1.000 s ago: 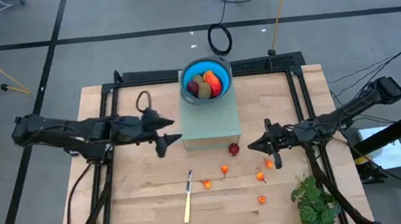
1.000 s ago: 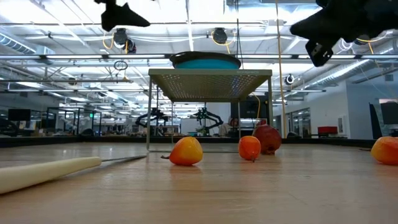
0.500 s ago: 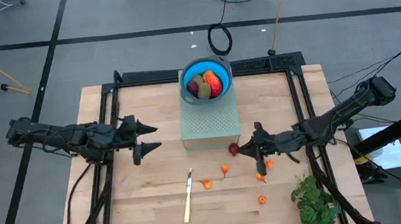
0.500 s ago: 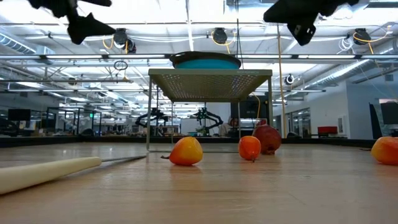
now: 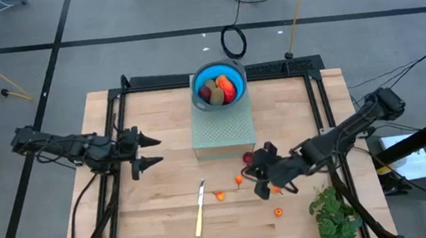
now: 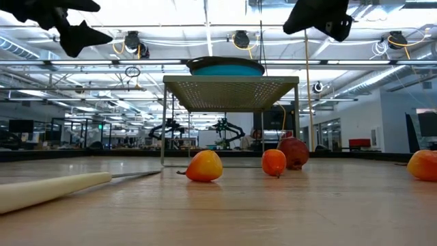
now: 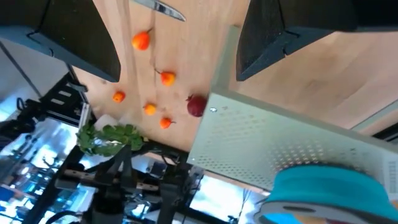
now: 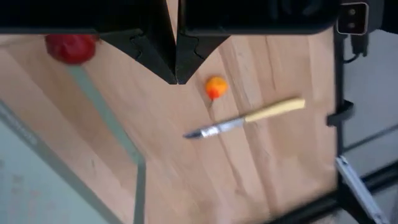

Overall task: Pick & Place Fruit
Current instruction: Put the pomegranate into the blue strainer bowl on the shelf

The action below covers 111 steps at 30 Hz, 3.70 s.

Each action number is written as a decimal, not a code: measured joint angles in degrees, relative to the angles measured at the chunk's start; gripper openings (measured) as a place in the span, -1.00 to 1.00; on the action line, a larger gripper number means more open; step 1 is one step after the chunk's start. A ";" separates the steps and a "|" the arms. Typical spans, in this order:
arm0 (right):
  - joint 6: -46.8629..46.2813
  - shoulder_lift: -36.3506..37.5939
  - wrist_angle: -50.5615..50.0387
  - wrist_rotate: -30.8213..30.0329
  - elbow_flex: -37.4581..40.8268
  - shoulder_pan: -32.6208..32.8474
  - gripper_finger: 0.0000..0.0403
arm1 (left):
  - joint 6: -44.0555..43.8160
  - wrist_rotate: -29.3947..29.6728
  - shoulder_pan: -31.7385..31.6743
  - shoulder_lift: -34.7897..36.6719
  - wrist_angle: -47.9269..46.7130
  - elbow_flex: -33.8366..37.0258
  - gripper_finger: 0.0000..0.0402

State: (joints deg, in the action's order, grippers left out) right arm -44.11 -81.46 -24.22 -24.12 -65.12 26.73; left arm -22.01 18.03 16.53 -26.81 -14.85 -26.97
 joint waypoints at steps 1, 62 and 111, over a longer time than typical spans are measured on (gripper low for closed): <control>-1.11 -1.08 -2.18 0.06 -1.55 0.03 -1.00 | 0.44 -0.01 0.16 0.50 -0.10 0.19 0.59; -42.39 -14.37 -28.83 7.72 -13.75 -8.07 0.19 | 2.26 0.06 0.92 8.63 -9.47 0.27 0.59; -44.12 -14.22 -8.46 7.44 2.51 -14.30 0.31 | 2.23 0.08 0.92 8.62 -9.38 0.25 0.59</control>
State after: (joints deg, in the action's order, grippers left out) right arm -88.23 -95.68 -32.68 -16.69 -62.61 12.43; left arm -19.78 18.11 17.45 -18.18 -24.23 -26.72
